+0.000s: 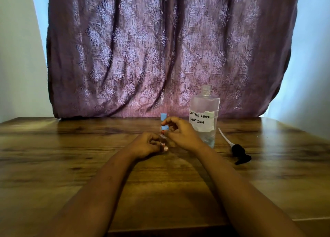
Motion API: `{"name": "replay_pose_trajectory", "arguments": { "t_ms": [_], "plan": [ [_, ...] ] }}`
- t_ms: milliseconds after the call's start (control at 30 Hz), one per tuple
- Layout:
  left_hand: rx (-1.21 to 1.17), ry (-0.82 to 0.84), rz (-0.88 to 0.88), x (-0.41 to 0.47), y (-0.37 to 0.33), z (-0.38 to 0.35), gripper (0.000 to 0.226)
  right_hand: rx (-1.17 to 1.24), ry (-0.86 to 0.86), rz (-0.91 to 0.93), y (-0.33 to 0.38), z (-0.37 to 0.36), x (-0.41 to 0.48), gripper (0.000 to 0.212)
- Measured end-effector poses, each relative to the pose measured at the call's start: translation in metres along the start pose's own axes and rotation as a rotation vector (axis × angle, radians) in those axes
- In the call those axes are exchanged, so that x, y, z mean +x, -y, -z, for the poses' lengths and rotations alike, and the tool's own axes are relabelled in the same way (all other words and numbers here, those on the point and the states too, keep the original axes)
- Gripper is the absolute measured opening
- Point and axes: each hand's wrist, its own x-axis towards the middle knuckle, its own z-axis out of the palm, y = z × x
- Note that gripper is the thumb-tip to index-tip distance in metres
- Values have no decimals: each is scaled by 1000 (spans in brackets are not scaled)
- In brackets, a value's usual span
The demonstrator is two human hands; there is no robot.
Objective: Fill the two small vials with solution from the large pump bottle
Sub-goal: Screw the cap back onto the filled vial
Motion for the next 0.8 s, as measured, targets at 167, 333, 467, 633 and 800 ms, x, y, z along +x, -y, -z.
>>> {"name": "replay_pose_trajectory", "arguments": {
  "t_ms": [167,333,467,633,800],
  "plan": [
    [1,-18,6,-1,0,0,20,83,15,7,4,1,-1,25],
    [-49,5,9,1,2,1,24,-21,-38,-36,2,-5,-1,23],
    [-1,-2,-16,-1,0,-1,24,5,59,-52,3,2,2,25],
    [2,0,-31,0,2,1,19,64,-23,-52,7,-1,-4,33],
    [23,8,-15,1,2,2,18,1,24,-83,2,-3,0,26]
  ]
}}
